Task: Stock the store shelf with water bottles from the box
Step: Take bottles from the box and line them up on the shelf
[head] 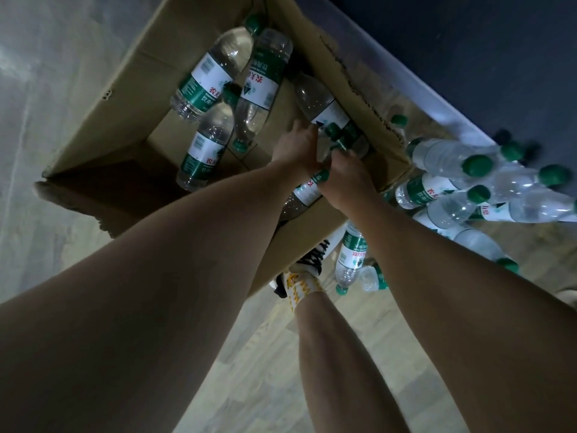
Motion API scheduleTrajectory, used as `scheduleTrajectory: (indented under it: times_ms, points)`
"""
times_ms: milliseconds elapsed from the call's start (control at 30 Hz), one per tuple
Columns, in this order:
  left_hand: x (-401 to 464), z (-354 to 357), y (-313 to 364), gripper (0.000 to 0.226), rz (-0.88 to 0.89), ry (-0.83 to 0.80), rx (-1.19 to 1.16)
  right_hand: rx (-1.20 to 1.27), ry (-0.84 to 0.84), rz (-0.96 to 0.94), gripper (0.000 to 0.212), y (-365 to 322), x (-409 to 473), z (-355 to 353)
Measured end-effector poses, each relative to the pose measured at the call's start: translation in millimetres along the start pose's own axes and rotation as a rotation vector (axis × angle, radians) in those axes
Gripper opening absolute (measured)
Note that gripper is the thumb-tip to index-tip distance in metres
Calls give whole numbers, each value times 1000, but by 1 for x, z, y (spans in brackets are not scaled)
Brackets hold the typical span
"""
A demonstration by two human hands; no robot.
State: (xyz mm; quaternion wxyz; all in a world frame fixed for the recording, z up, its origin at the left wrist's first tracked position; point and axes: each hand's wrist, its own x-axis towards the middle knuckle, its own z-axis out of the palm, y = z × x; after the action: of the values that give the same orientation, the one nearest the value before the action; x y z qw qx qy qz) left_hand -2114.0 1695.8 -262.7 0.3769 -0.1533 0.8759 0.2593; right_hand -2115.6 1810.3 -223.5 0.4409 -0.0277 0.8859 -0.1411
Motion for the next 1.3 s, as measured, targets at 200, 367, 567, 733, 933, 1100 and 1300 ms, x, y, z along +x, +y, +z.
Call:
scheduleTrajectory:
  times_ms: [200,367,567,733,933,1100,1300]
  points:
    - [-62,-51,-21,82,-100,53,-143,-22,-25,-43,39,-23,-43,-29]
    - [-129,-139,-21,66,-11,108,-123,34,-23,-91,39,-71,-101,-62]
    - [-220,-277,20,55,151,121,-26,160,108,-125,35,-150,-187,-152]
    - [-308,-403,67,62,282,171,45,203,233,-166,31,-215,-271,-253]
    - [-424,-546,132,52,409,165,161,257,335,-212,26,-281,-383,-375]
    - [-519,-639,186,50,531,231,296,281,448,-254,26,-319,-474,-459]
    - [-612,-706,238,49,673,410,306,251,539,-301,29,-332,-571,-540]
